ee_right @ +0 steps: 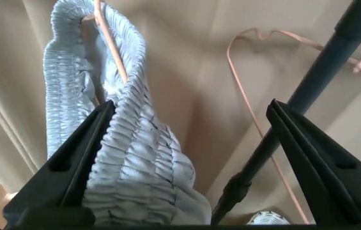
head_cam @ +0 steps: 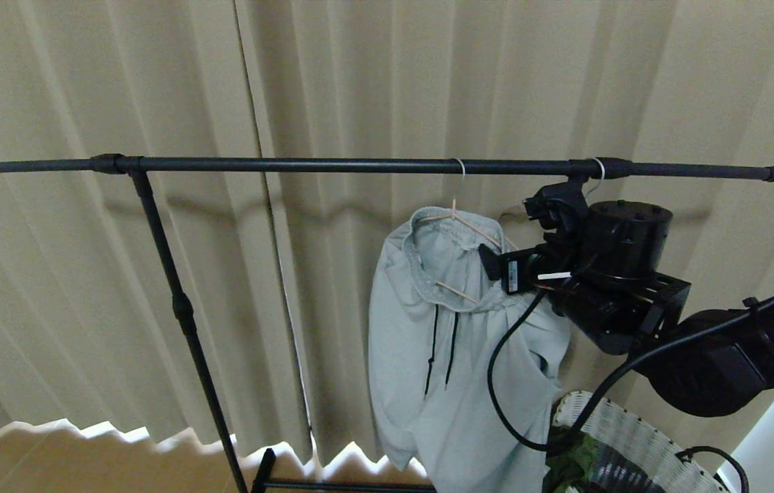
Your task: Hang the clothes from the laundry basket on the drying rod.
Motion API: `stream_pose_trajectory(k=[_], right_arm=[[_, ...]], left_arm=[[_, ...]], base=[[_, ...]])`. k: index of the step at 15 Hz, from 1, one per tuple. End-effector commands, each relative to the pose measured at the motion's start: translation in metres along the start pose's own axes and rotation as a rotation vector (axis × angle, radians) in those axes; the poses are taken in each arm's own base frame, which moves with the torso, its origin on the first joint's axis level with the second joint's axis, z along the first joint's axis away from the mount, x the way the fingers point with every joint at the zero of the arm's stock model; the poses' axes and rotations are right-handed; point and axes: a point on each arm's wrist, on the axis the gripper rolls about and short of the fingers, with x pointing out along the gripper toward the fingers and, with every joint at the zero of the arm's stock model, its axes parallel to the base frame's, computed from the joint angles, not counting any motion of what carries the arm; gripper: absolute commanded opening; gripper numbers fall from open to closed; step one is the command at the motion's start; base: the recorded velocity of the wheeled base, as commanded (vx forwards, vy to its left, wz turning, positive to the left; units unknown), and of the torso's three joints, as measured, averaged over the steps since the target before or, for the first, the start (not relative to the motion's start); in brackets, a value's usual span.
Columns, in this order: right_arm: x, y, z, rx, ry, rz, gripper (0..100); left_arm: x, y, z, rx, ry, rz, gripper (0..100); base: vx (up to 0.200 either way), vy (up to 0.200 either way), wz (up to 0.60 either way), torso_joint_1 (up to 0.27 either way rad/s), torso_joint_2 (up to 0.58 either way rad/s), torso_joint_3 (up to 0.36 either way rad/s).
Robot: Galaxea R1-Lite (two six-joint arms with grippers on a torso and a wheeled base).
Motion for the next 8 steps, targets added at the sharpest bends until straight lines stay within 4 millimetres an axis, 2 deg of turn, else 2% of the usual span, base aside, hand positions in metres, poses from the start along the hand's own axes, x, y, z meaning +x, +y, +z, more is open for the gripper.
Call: stream_pose_trajectory(k=[1,8], right_arm=[[0.0004,0.0008,0.0028,0.011,-0.035,0.027,100],[-0.0075,-0.0017,0.0021,0.041,-0.121,0.080,100]], left_arm=[[-0.0010,0.0001,-0.0001,0.000,-0.007,0.002,100],[-0.0015,0.0001,-0.0005,-0.002,-0.010,0.004,100]], base=[[0.000,0.000,0.00,0.000,0.00,0.000],[0.000,0.000,0.00,0.000,0.00,0.000]])
